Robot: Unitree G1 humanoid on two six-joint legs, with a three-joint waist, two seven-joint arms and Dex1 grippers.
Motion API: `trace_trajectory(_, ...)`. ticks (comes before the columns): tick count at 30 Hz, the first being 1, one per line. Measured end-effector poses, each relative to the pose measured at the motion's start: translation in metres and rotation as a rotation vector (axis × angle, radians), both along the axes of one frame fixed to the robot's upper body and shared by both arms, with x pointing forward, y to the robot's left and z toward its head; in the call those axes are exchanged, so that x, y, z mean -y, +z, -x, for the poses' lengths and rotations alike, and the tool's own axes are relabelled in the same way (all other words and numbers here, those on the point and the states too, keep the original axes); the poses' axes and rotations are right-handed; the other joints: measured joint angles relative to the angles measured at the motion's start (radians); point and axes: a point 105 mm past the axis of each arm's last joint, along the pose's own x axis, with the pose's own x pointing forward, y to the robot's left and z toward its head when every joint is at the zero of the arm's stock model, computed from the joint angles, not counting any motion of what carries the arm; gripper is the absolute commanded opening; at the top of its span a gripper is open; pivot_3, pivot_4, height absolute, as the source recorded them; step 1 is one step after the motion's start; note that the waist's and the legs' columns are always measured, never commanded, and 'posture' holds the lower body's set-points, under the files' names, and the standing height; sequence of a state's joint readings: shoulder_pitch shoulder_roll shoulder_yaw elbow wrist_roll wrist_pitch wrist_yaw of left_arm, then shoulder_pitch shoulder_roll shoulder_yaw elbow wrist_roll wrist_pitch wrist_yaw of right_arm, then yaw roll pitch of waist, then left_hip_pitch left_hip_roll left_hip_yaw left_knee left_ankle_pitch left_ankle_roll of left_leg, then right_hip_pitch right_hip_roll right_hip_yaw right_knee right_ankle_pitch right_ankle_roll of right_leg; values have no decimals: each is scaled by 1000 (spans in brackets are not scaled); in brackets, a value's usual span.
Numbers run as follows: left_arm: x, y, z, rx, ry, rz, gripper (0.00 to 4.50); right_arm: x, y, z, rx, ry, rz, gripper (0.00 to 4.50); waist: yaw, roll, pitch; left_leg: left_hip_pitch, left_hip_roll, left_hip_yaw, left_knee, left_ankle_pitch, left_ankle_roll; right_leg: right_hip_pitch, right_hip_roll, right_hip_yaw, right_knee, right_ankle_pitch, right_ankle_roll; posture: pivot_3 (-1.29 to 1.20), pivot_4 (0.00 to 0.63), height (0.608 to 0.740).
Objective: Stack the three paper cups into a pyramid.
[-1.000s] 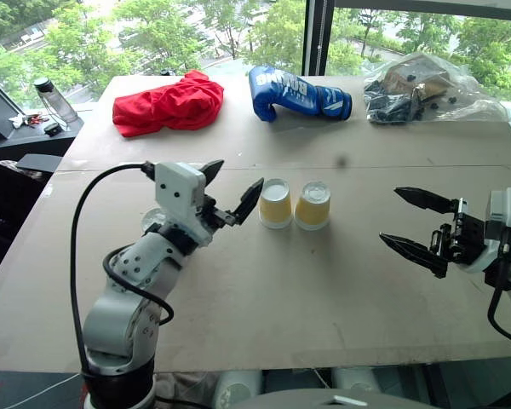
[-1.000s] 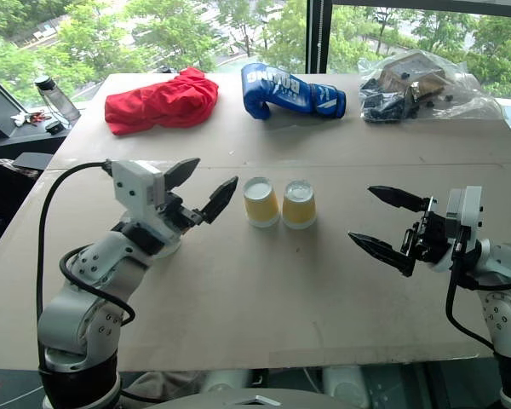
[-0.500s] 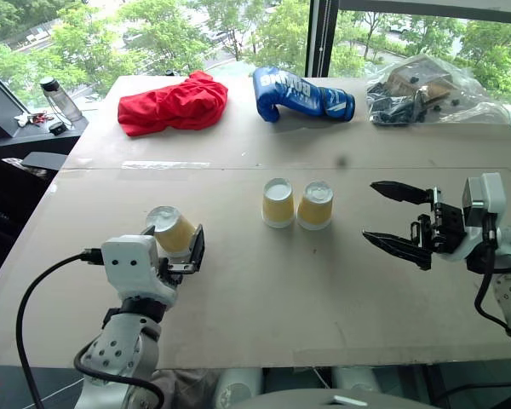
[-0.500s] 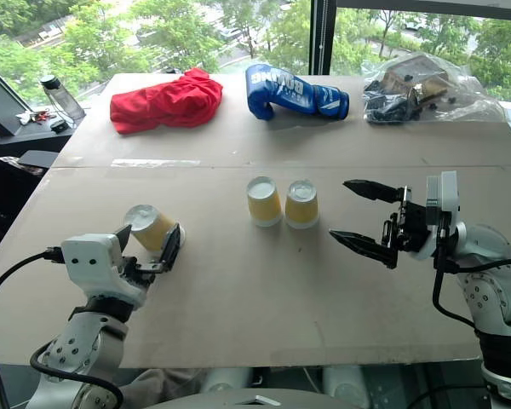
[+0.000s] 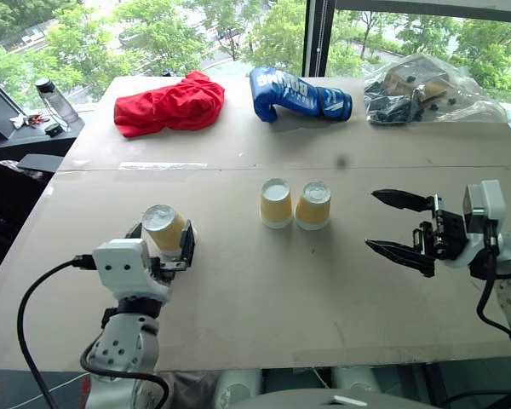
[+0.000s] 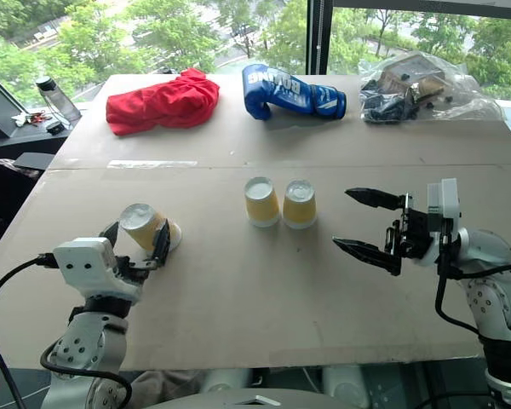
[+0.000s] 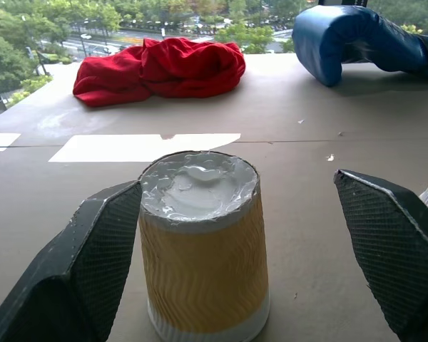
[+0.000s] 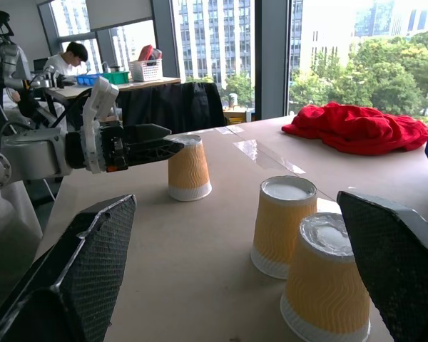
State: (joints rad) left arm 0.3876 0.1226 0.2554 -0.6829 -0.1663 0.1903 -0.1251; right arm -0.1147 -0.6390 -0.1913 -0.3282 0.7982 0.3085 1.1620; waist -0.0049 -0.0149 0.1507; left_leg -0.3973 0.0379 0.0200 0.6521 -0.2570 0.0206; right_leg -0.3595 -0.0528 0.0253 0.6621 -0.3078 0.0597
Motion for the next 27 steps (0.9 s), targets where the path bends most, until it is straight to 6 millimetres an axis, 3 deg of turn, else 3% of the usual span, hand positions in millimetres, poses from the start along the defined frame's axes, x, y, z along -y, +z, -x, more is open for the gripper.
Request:
trace_trajectory(13, -22, -23, -36, -85, 3, -56, 4416, 0, 1, -1, 4, -13, -1, 4500, 0, 0, 0, 0, 0, -1, 0, 0, 0, 0, 0, -2, 0, 0, 0, 0, 150, 740)
trace_trajectory(20, -31, -11, -55, -47, -20, -88, 4416, -1, 2, -1, 1, -25, -2, 4500, -1, 0, 0, 0, 0, -1, 0, 0, 0, 0, 0, -2, 0, 0, 0, 0, 150, 740)
trace_trajectory(27, -26, 1, -63, -8, -48, -87, 4416, -5, 6, 2, 0, -6, -17, 4500, -2, 0, 0, 0, 0, -1, 0, 0, 0, 0, -1, -2, 0, 0, 0, 0, 150, 740)
